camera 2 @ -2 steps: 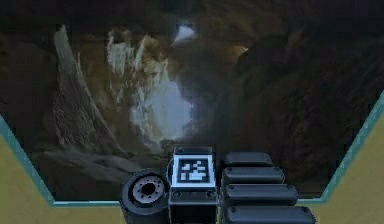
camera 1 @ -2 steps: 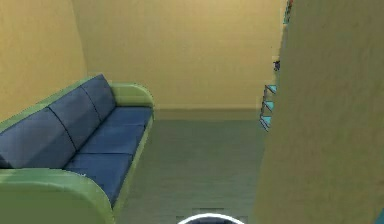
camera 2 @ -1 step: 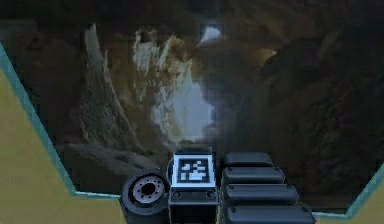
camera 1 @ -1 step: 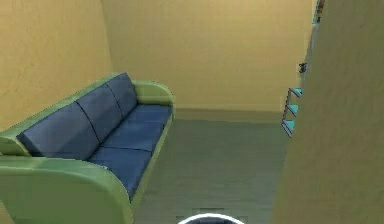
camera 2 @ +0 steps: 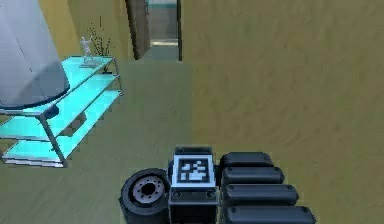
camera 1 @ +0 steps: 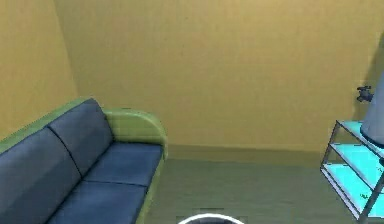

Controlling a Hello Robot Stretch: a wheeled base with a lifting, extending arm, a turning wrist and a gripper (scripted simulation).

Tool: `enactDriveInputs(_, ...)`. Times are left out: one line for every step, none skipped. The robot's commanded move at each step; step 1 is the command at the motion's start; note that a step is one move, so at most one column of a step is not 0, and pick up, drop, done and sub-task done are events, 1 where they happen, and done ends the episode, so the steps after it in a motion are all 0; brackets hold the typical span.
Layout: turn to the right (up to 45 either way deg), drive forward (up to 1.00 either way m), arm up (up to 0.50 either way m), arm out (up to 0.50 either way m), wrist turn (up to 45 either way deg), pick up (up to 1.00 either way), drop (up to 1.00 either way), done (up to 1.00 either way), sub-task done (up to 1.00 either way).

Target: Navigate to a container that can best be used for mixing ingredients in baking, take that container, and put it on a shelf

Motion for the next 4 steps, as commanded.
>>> enactDriveInputs(-39.0,0.00,0.00,0.00,0.0,0.00,0.00,0.00,0.00)
enactDriveInputs(0.0,0.05,0.00,0.00,0.0,0.00,0.00,0.00,0.00)
enactDriveInputs(45.0,0.00,0.00,0.00,0.0,0.00,0.00,0.00,0.00)
enactDriveInputs(45.0,0.00,0.00,0.00,0.0,0.00,0.00,0.00,0.00)
